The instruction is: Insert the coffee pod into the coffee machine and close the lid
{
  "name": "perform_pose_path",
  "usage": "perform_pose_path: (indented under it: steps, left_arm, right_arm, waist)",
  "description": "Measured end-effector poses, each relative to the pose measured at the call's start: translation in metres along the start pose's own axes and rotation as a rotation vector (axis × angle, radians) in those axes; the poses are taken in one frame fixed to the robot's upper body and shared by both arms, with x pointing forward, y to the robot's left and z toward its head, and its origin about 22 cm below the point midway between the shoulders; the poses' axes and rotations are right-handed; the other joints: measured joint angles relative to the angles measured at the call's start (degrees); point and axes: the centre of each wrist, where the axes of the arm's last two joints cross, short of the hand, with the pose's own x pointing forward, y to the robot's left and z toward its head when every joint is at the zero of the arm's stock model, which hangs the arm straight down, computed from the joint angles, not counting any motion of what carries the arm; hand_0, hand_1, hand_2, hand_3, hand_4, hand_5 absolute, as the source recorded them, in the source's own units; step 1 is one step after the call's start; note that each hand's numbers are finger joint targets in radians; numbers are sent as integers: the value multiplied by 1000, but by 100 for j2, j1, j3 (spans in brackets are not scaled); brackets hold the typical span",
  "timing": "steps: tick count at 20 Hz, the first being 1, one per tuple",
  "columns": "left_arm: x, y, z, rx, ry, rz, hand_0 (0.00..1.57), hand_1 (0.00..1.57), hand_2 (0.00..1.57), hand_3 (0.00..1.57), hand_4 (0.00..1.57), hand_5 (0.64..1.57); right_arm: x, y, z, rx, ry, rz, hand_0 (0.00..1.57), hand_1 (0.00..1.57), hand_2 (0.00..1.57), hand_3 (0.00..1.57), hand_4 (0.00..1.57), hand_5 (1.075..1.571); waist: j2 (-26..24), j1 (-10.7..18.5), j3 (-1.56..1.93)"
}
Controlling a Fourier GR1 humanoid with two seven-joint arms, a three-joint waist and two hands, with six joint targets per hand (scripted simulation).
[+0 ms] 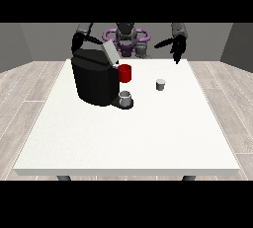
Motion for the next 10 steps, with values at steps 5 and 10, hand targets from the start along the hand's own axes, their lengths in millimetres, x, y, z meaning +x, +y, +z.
perform_pose_path:
  steps: [5, 10]
  left_arm:
    - [-4, 27, -21, -6, 56, -107, 0, 0, 0, 0, 0, 1571]
    - [-11, 35, -37, -31, 106, -176, 0, 0, 0, 0, 0, 1571]
  right_arm:
    - [21, 16, -10, 35, -63, 9, 0, 0, 0, 0, 0, 1571]
    - [27, 35, -10, 49, -79, -9, 0, 0, 0, 0, 0, 1571]
  waist:
    - [370, -338, -2]
    - [632, -464, 0]
